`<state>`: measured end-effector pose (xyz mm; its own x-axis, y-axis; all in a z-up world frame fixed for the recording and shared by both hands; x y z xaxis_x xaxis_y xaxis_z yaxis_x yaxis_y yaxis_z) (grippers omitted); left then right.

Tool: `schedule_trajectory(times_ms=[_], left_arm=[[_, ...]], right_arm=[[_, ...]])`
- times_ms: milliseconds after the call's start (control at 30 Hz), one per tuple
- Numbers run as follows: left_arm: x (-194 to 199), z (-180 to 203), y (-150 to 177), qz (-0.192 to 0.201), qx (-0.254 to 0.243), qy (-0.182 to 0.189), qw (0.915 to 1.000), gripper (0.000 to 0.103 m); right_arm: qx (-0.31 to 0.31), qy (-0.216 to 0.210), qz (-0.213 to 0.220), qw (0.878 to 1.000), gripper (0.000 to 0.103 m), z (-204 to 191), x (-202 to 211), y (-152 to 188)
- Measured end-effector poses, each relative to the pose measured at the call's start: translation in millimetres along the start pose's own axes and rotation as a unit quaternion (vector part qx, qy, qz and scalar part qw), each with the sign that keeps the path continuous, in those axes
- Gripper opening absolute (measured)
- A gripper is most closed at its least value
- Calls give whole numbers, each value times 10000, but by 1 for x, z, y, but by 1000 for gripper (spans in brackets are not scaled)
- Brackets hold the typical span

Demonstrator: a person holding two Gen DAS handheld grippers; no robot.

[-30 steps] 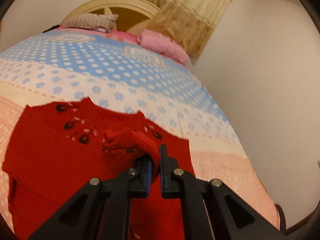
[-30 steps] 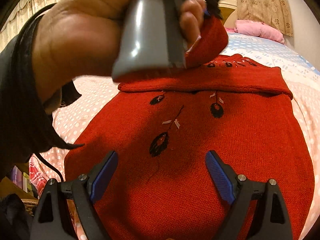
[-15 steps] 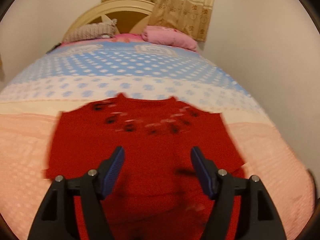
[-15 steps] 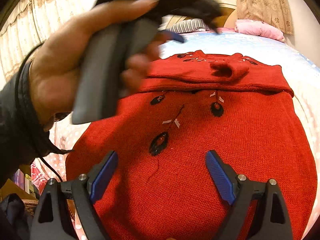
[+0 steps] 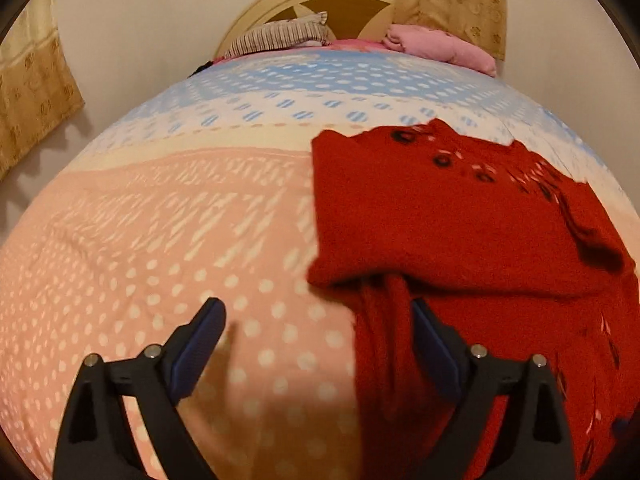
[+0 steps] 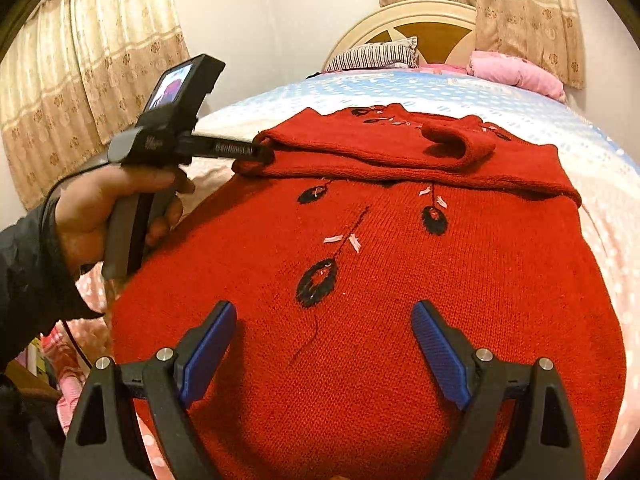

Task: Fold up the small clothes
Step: 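Open the left gripper to release the folded sleeve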

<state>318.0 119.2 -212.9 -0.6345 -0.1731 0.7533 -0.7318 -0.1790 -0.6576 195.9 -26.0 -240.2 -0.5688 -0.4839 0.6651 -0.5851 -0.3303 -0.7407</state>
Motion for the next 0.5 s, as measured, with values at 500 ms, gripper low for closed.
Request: schedule_trajectory(times_ms=[500], left_arm=[[-15, -18, 8, -271, 710, 457, 9961, 103]], right_arm=[[-258, 1050, -115, 9941, 89, 62, 15, -98]])
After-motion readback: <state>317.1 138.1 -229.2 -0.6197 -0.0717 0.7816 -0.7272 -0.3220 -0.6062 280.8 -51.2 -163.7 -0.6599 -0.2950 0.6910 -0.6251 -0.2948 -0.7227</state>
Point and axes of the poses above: each gripper's, at about its wrist camera, not at the fingertips, and x roughly against the way its jaws point, z to its right, y to its underside, the point moved 10 cm from there along -x, roughly the way its jaws point, and after that the axes turned 3 degrees about x, right-handed, at the moved point
